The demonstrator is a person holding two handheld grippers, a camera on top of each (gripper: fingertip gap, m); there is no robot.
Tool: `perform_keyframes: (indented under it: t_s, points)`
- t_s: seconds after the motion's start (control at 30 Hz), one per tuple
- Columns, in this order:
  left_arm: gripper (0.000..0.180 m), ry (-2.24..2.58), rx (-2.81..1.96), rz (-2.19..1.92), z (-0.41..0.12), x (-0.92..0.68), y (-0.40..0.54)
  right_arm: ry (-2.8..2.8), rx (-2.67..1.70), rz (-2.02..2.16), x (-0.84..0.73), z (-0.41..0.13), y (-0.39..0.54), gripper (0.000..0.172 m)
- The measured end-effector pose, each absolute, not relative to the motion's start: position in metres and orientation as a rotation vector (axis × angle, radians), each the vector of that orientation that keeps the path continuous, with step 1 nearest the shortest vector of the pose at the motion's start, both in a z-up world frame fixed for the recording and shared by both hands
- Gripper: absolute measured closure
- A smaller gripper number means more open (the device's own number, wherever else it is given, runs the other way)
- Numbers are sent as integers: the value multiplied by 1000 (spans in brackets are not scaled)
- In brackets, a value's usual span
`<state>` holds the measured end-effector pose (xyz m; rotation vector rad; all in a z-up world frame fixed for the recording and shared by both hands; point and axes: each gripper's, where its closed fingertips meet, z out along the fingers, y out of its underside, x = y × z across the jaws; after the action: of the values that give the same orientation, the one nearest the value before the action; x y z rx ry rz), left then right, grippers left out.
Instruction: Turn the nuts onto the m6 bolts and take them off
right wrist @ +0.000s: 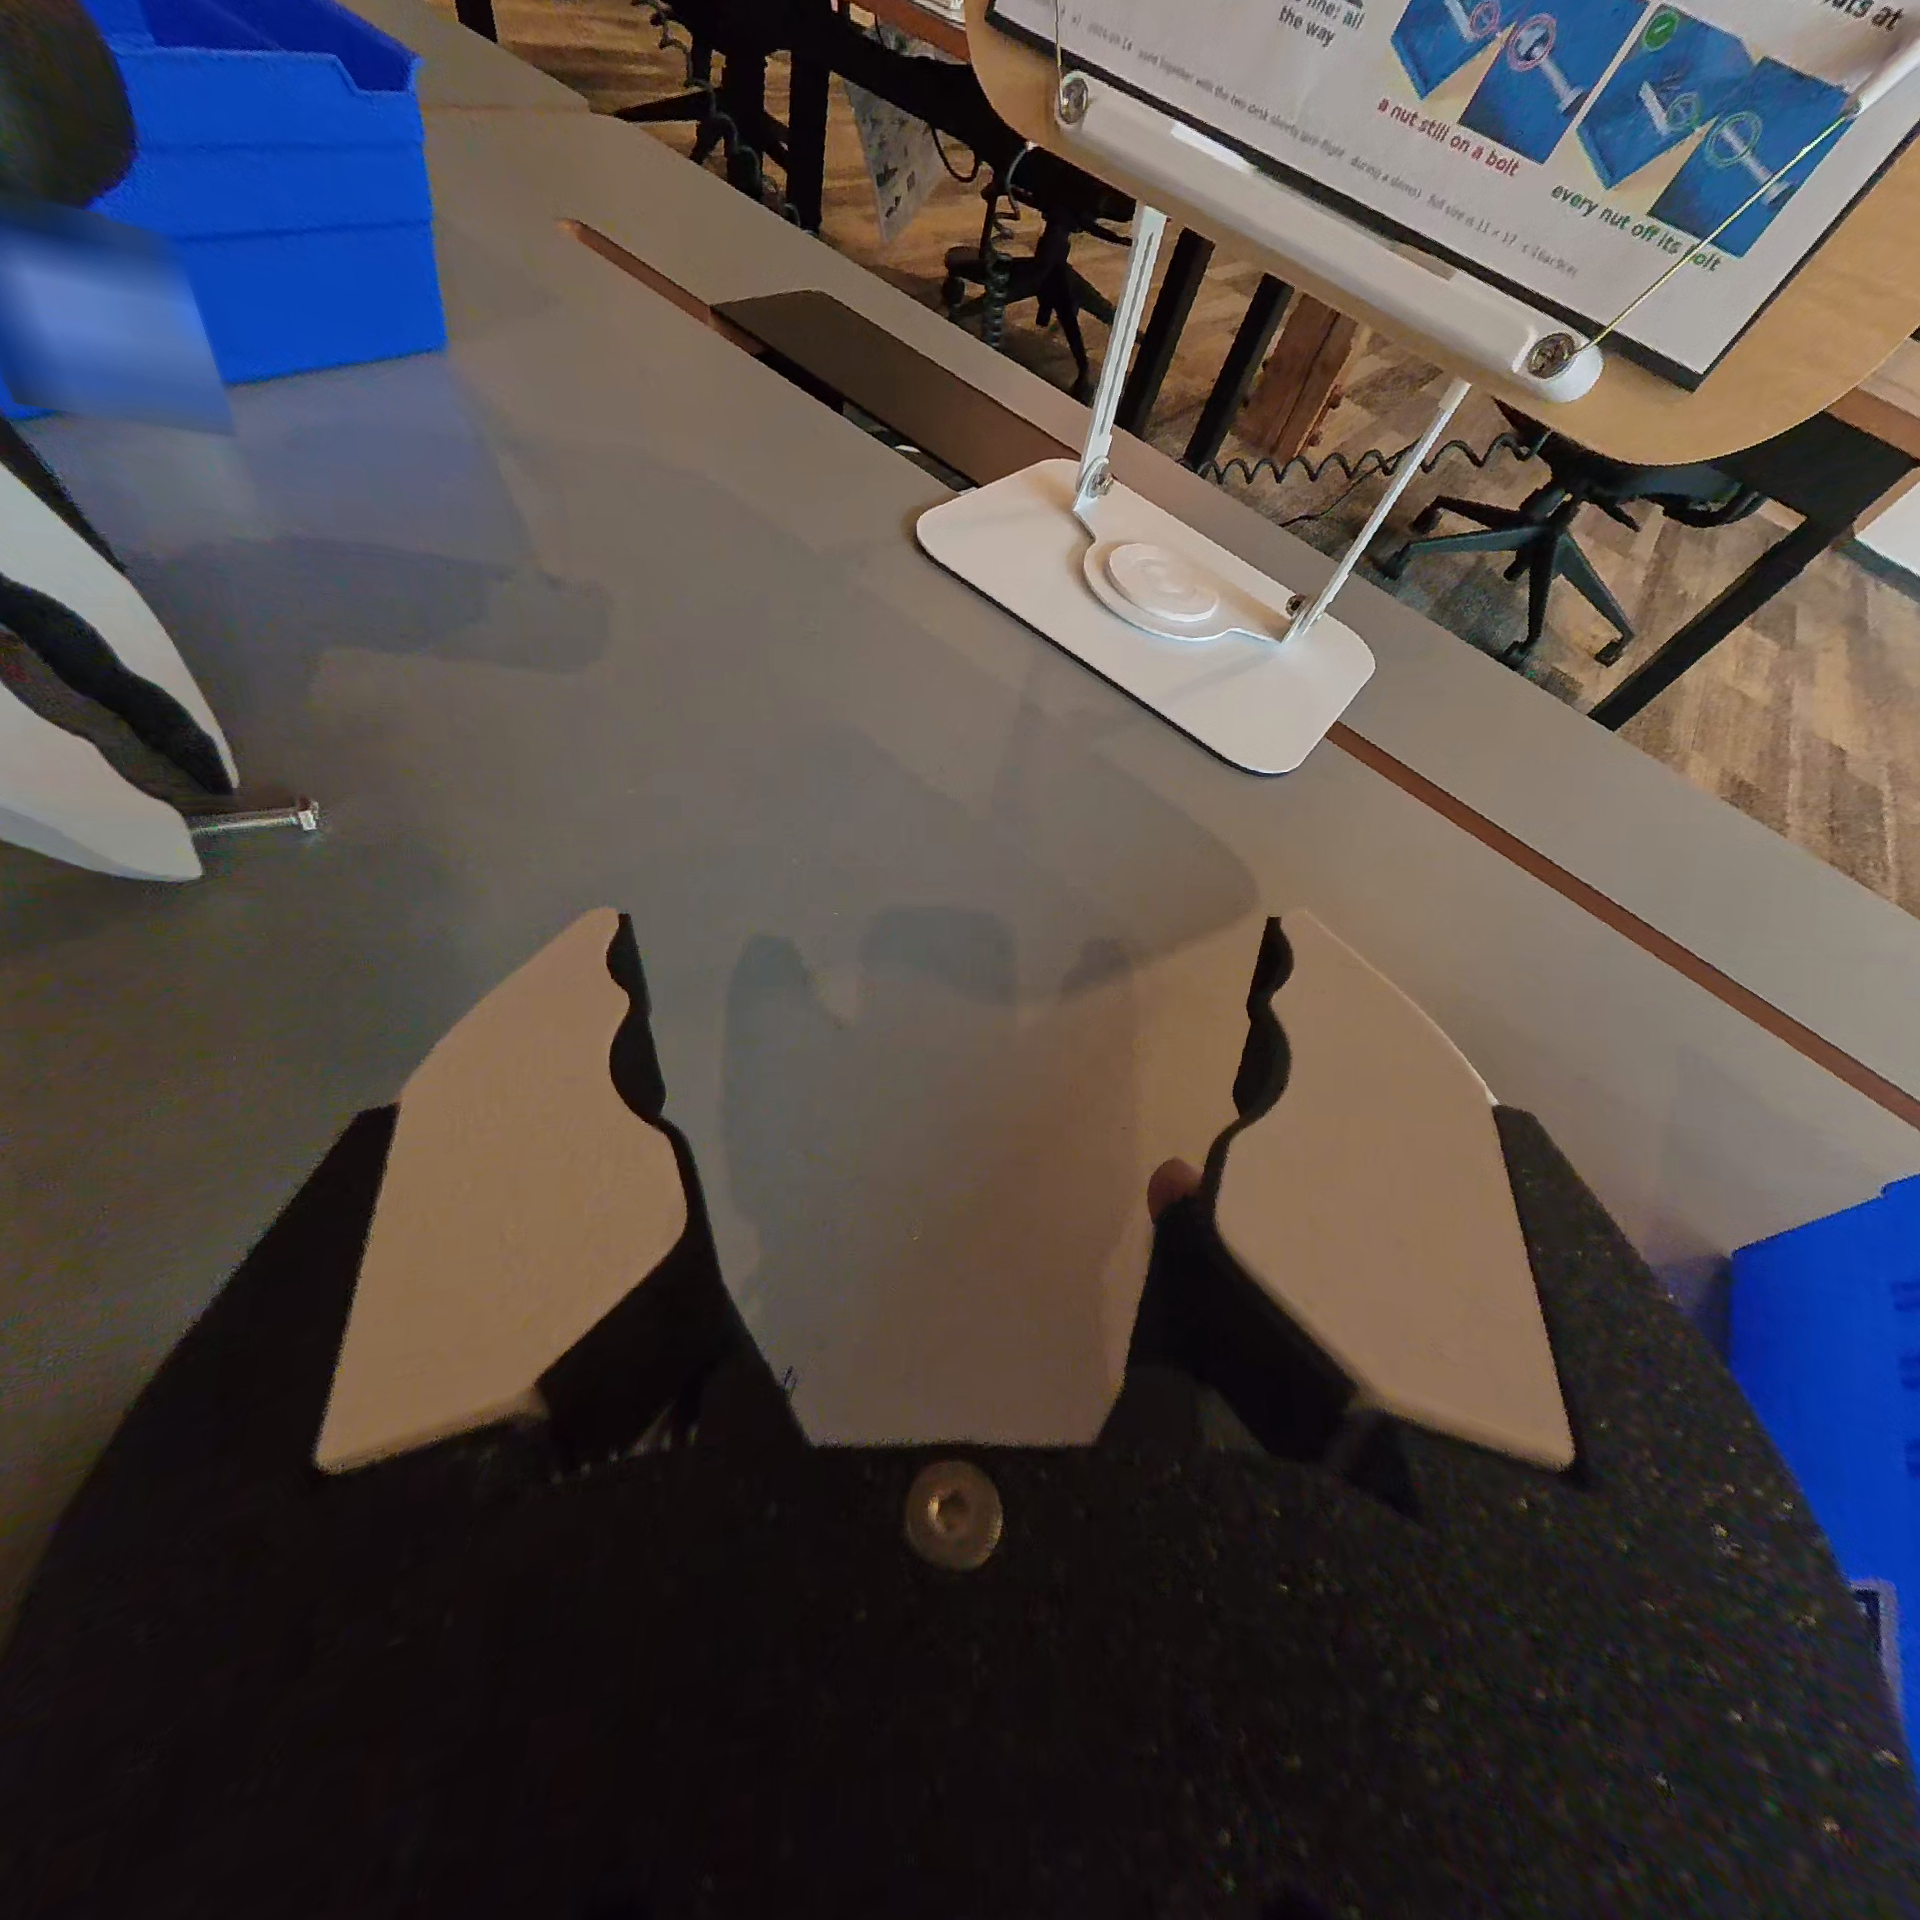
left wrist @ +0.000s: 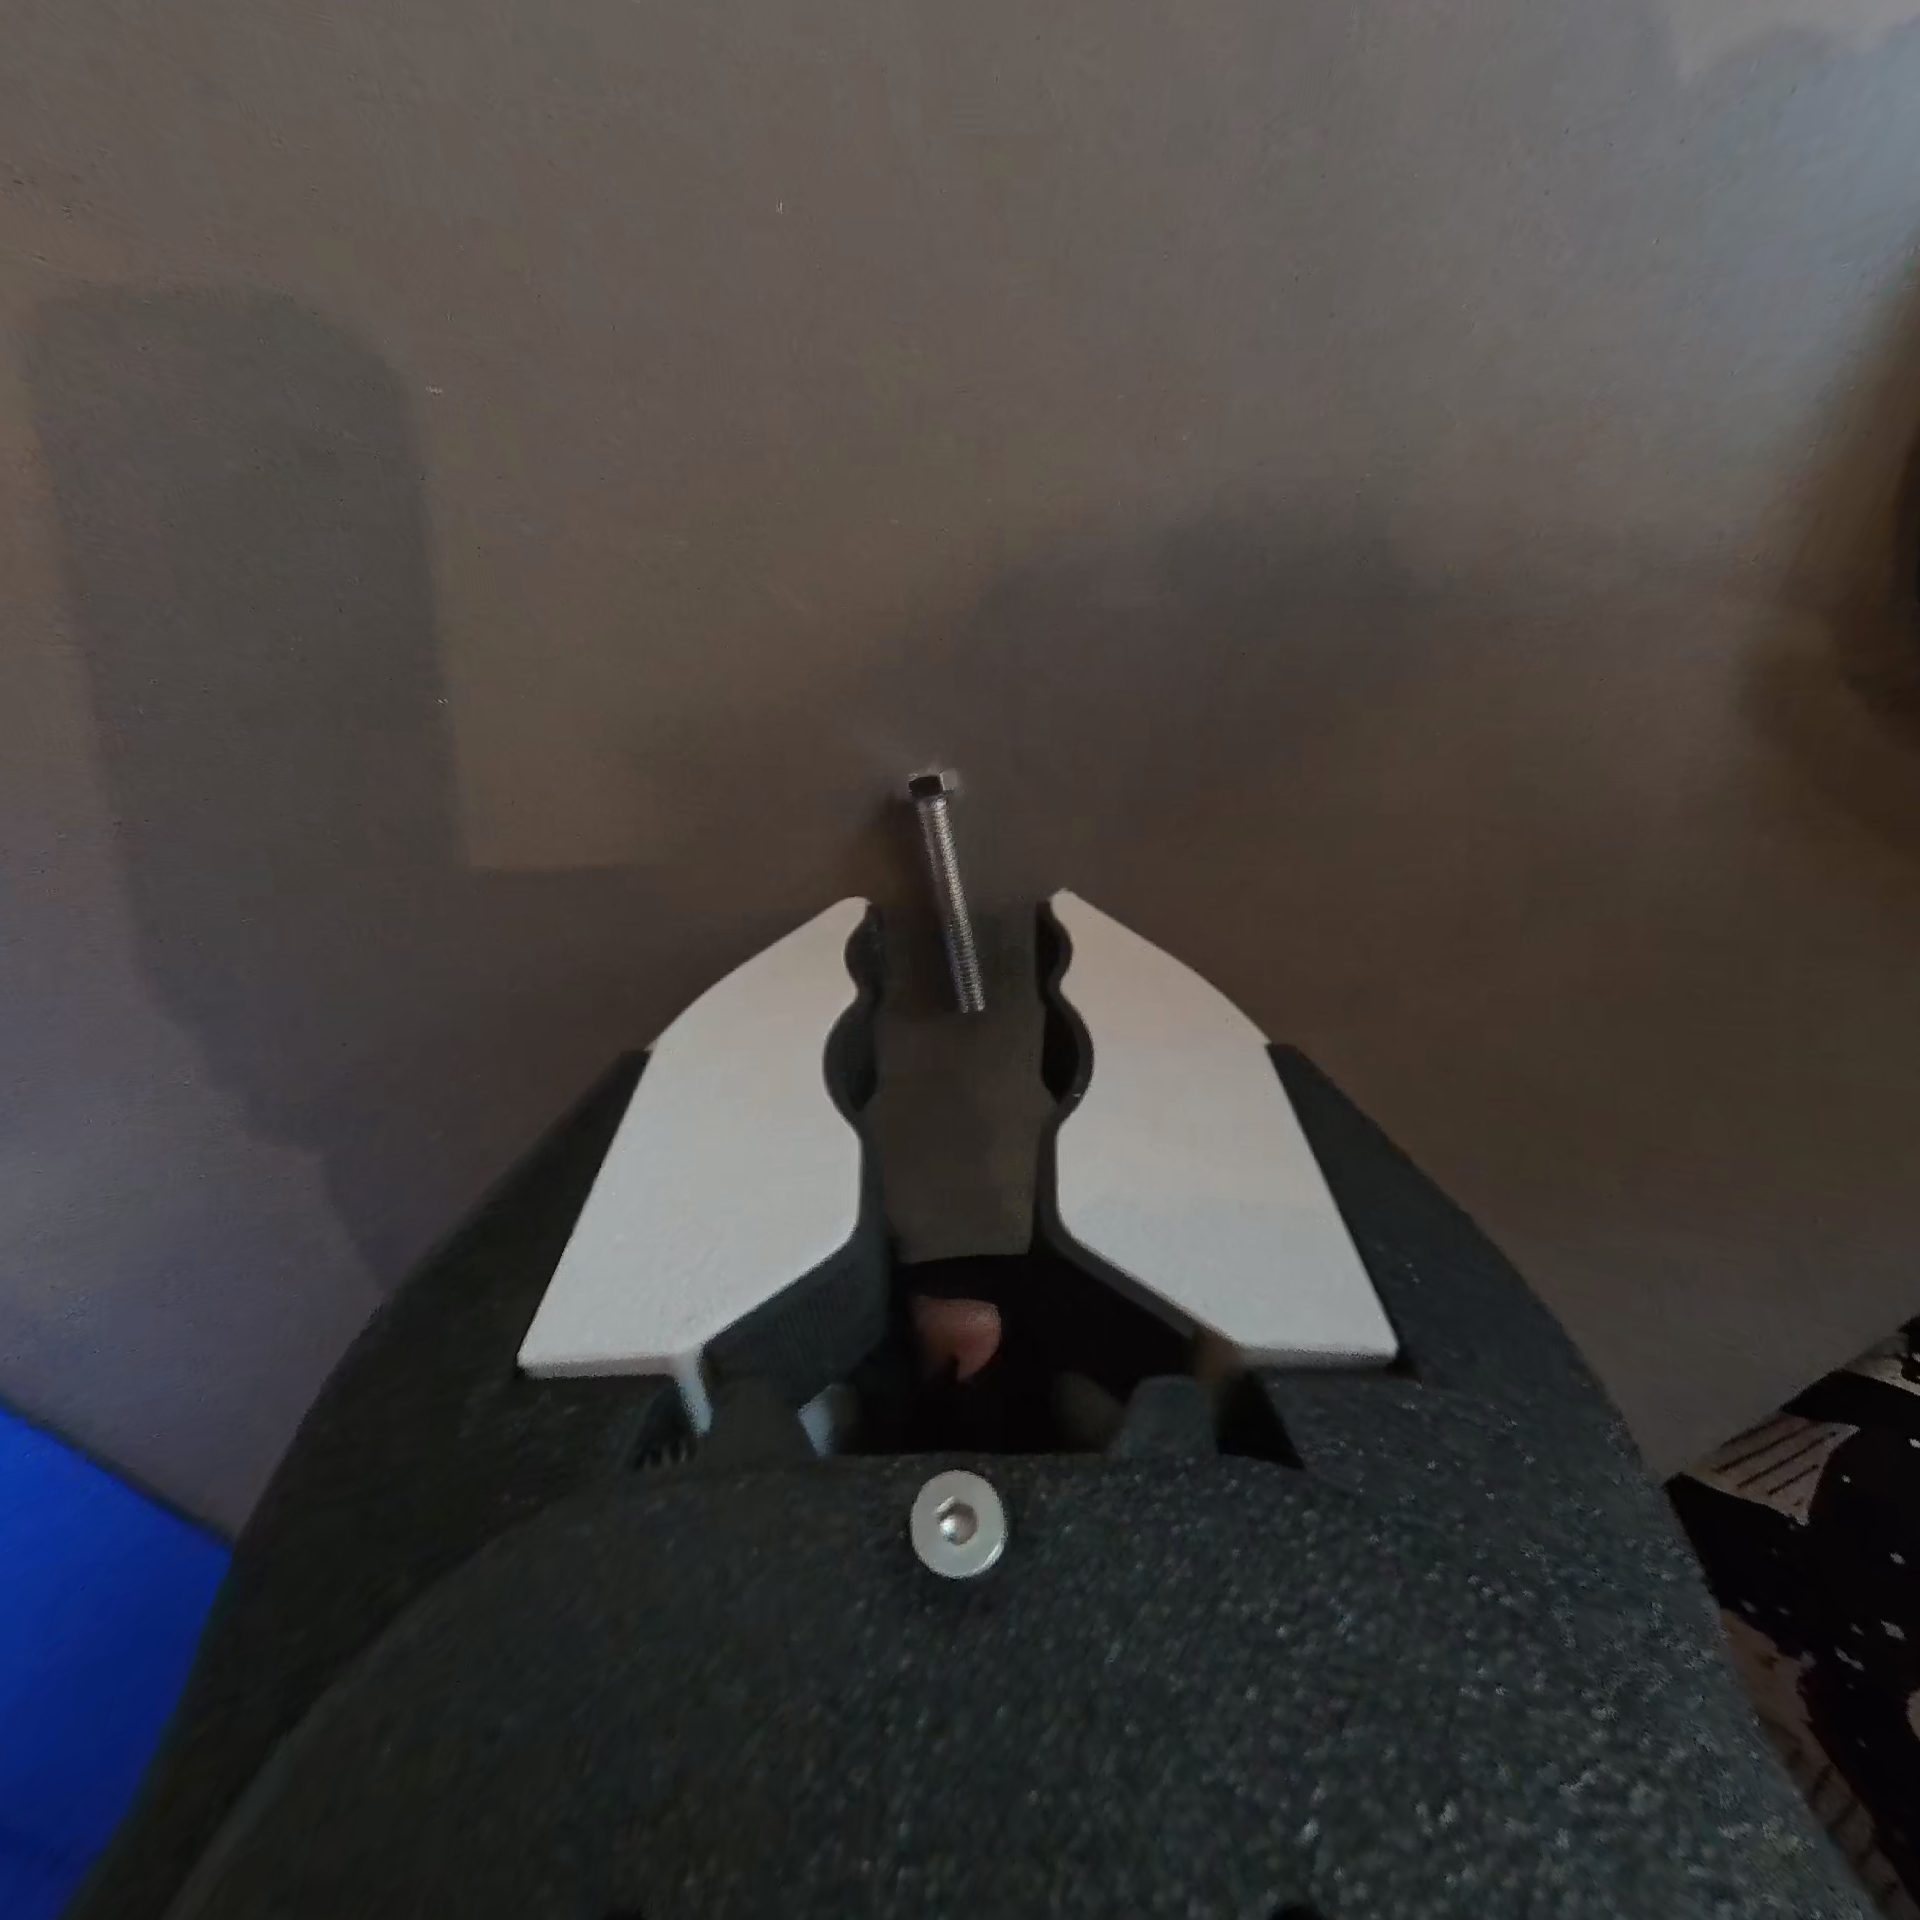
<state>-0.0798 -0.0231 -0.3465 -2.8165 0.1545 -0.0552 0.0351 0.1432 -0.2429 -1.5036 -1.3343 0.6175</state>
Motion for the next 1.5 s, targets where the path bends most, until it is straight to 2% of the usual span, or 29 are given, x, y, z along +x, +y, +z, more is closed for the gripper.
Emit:
perform_keyframes:
  t_s: [0.17,0.27,0.47,0.8,0.93,1.13,1.33,1.5]
  points:
    - [118,152,-2727,-101,-324,-82,-24,-1336,-1508,613,35,-244,145,62]
    - [108,116,-2660,-82,-300,-95,-30,-1343,-1510,608,34,-246,144,63]
    - [107,55,-2558,51,-249,-137,-63,-1339,-1512,626,33,-247,145,64]
    - [127,-214,-2558,355,-193,-245,-159,-1353,-1524,619,31,-252,145,64]
    - [134,-316,-2583,379,-202,-281,-182,-1355,-1525,625,30,-254,145,64]
    - [145,-352,-2656,301,-247,-310,-186,-1363,-1526,608,29,-256,146,64]
    - [153,-239,-2779,100,-303,-312,-177,-1348,-1536,614,28,-257,150,65]
    - [151,-28,-2852,44,-333,-309,-172,-1354,-1546,593,27,-261,151,65]
